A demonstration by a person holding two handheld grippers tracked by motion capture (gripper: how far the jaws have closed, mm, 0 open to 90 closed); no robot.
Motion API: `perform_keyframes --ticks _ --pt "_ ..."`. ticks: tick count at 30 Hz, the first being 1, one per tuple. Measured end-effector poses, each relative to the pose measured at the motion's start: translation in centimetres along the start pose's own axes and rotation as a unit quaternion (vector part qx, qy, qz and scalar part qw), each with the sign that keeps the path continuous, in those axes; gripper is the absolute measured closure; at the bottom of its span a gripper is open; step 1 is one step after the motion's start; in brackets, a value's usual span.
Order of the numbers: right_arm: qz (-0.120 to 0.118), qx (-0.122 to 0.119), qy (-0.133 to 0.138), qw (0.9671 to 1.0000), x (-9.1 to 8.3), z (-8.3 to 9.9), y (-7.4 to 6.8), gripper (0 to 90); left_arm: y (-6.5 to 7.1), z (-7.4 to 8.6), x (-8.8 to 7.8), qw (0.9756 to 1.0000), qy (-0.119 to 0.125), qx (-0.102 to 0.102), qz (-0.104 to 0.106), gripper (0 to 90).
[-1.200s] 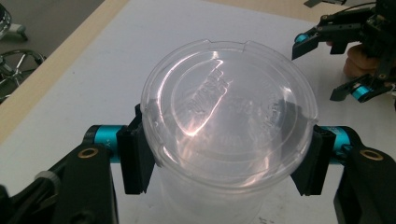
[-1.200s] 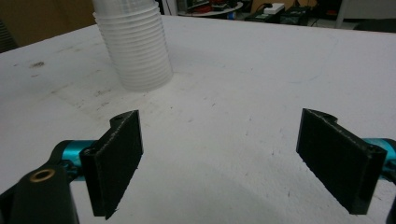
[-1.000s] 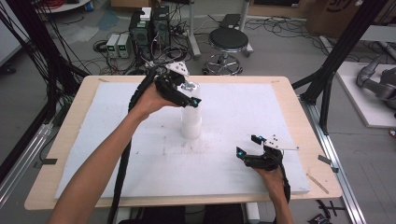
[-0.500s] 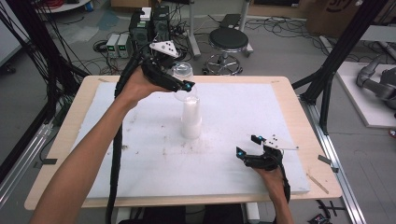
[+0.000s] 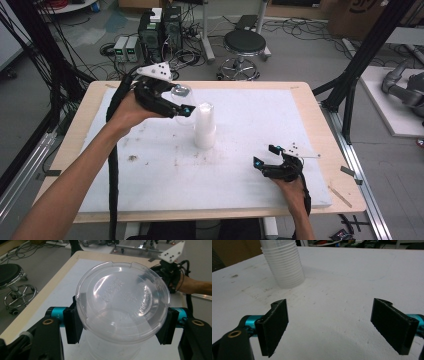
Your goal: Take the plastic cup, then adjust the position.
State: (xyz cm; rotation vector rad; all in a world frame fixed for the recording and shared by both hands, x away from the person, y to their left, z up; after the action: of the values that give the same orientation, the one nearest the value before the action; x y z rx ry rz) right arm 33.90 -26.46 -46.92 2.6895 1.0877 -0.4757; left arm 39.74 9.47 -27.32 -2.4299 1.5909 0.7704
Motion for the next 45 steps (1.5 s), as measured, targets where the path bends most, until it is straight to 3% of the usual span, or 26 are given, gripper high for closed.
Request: perform_keyframes --ticks 6,9,15,16,23,27,31,32,33,34,39,45 --pt "-0.003 -0.003 0.0 1.0 0.0 0.0 -0.1 14.5 1.6 2.6 -0.9 0.9989 0.031 0.006 0.035 35.6" --pt "-0.003 -0.008 0.005 1.0 -0.1 0.0 -0.2 14.5 2.6 4.3 -1.1 0.9965 0.058 0.004 0.06 35.6" --pt "-0.002 -0.02 0.011 0.9997 -0.2 -0.1 -0.4 14.5 3.5 6.8 -0.8 0.9945 0.076 0.003 0.072 35.5" --pt "-0.003 -0.019 0.011 0.9998 -0.2 -0.1 -0.4 14.5 3.9 7.8 -0.7 0.9911 0.098 -0.011 0.089 35.5" --pt "-0.005 -0.018 0.012 0.9998 -0.2 -0.1 -0.4 14.5 4.5 10.6 0.7 0.9865 0.124 -0.019 0.105 35.4" --pt "-0.005 -0.02 0.011 0.9997 -0.2 -0.1 -0.4 14.5 4.5 11.7 1.4 0.9864 0.12 -0.02 0.111 35.5" --pt "-0.008 -0.023 0.009 0.9997 -0.2 -0.1 -0.5 14.5 4.3 12.7 2.1 0.9844 0.128 -0.023 0.119 35.5" --pt "-0.008 -0.028 0.012 0.9995 -0.1 -0.1 -0.4 14.5 4.1 13.0 2.4 0.9837 0.129 -0.032 0.122 35.5" --pt "-0.008 -0.025 0.011 0.9996 -0.2 -0.1 -0.4 14.5 4.1 13.0 2.4 0.9837 0.129 -0.032 0.122 35.3" --pt "-0.008 -0.027 0.013 0.9995 -0.2 -0.1 -0.5 14.5 4.0 13.0 2.4 0.9852 0.122 -0.028 0.116 35.3" --pt "-0.013 -0.025 0.016 0.9995 -0.2 -0.1 -0.4 14.5 3.5 13.0 1.8 0.9837 0.133 -0.031 0.117 35.3" --pt "-0.027 -0.02 0.023 0.9992 -0.3 -0.3 -0.1 14.5 3.4 13.0 1.8 0.9836 0.134 -0.031 0.117 35.4"
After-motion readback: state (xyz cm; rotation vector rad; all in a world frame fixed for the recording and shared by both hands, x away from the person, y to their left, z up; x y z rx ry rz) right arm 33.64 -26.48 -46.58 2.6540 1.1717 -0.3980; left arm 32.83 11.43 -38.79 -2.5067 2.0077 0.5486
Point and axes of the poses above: each handheld gripper's, and its own axes: x roughly forward along the jaws, z roughly out of its underside, y roughly to its right, the point moved 4 cm from there along x, roughly forward along the jaws, and after that the axes turned 13 degrees about -x, right-handed, at the moved point
